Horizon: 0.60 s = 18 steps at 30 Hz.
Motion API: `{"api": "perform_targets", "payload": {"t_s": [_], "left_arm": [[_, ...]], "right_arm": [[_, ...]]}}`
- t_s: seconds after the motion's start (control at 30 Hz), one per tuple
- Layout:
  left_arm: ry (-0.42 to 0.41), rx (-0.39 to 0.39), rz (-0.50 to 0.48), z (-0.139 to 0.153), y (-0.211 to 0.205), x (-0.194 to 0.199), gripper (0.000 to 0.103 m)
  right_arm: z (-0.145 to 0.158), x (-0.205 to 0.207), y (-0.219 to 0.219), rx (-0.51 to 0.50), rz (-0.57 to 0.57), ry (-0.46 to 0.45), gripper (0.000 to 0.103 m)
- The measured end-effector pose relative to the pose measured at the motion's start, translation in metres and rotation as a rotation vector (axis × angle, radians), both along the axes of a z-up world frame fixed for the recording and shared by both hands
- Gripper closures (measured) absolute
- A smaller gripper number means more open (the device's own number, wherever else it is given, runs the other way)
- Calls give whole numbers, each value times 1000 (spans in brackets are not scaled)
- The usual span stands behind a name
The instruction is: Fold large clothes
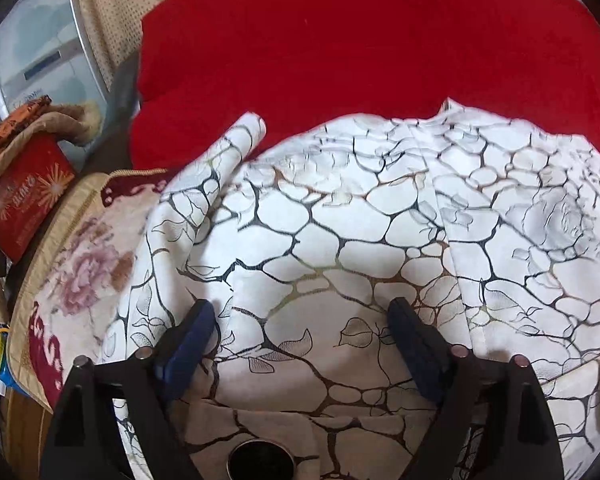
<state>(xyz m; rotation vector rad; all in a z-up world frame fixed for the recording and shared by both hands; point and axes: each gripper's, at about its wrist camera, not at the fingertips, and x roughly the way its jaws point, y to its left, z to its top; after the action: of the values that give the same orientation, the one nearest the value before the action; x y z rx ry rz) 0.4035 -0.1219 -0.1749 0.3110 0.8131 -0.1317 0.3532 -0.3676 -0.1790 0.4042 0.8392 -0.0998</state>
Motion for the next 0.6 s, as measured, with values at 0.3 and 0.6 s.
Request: {"api": "perform_targets", "payload": {"t_s": [0.3,0.6], "left_arm": [[57,37,-42,4,-1,-26,9],[-67,-24,16,27,40,-81,9]], "right_arm": [[20,-34,-4,7,-5,-65,42],[57,-116,14,-22,84,-215,43]]}}
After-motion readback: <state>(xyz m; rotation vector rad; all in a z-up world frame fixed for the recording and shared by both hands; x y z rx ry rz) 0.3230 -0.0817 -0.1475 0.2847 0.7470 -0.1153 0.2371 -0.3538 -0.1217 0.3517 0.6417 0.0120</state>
